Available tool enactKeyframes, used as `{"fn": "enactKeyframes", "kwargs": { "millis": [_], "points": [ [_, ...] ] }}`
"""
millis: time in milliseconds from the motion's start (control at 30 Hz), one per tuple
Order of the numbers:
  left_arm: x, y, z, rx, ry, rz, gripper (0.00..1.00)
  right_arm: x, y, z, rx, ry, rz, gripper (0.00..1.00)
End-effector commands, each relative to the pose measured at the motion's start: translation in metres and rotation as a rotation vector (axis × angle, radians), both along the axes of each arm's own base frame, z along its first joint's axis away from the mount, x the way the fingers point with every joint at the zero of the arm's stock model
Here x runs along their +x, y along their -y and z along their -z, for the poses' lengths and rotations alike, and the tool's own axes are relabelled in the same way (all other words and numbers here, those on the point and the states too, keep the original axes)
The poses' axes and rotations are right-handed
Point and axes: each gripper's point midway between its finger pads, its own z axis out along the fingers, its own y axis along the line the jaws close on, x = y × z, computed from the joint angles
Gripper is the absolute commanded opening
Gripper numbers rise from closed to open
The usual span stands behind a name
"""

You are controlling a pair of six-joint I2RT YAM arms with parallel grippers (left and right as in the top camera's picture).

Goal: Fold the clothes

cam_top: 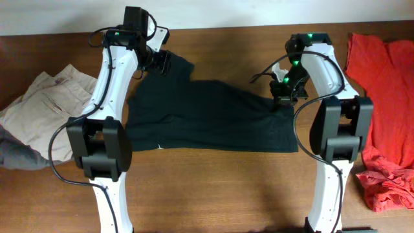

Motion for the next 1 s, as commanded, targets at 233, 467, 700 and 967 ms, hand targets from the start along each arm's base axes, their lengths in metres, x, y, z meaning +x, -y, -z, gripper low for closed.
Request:
{"fn": "enactKeyframes", "kwargs": {
  "millis": [233, 467, 700, 967],
  "points": [
    [0.002, 0.001, -0.002, 0.004, 0.008, 0.013, 0.62, -0.004, 0.012, -0.005, -0.103, 0.01, -0.015, 0.22],
    [0.002, 0.001, -0.002, 0.004, 0.008, 0.013, 0.62, -0.008, 0.014, -0.006, -0.12, -0.008, -0.021, 0.21],
    [0.001, 0.001, -0.001, 0.004, 0.006, 0.014, 0.62, 0.004, -0.012, -0.008, 0.041, 0.049, -0.029, 0.22],
    [0.0, 0.009, -0.002, -0.02, 0.004, 0.041, 0.62, 0.049, -0.068, -0.016, 0.277, 0.303, -0.187, 0.44]
  ]
}}
